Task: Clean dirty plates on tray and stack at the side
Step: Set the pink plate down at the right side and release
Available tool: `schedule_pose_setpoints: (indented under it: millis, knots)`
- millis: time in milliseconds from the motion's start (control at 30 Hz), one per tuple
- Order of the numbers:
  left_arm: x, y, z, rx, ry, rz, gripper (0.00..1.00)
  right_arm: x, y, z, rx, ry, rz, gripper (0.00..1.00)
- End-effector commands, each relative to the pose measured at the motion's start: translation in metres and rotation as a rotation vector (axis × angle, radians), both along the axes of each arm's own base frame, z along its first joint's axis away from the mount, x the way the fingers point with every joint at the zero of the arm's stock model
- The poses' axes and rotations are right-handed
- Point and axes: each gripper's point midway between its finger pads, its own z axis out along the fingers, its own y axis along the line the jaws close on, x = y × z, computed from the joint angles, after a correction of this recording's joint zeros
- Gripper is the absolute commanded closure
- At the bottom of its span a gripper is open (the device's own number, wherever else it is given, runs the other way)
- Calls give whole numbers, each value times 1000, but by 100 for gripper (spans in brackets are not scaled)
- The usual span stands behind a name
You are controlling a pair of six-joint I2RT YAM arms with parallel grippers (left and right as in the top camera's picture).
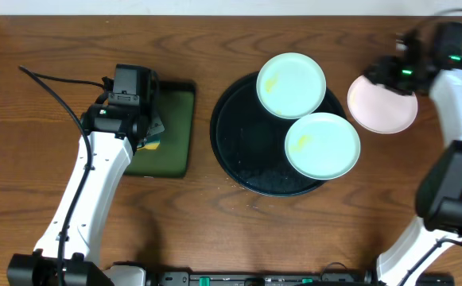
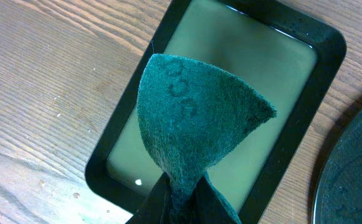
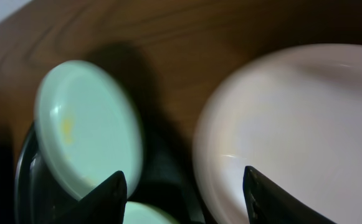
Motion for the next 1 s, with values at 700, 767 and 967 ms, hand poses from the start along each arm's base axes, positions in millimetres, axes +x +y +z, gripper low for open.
schedule_pose_setpoints:
  millis: [700,767,967]
  knots:
    - [-3,3,-3,11,16,-3,92,18,79,-81,-421,62,12,54]
    - [-3,3,-3,11,16,-3,92,19,80,-82,-421,61,13,54]
    - [-3,3,-3,11,16,-3,92,17,88,-90,-417,64,69,59]
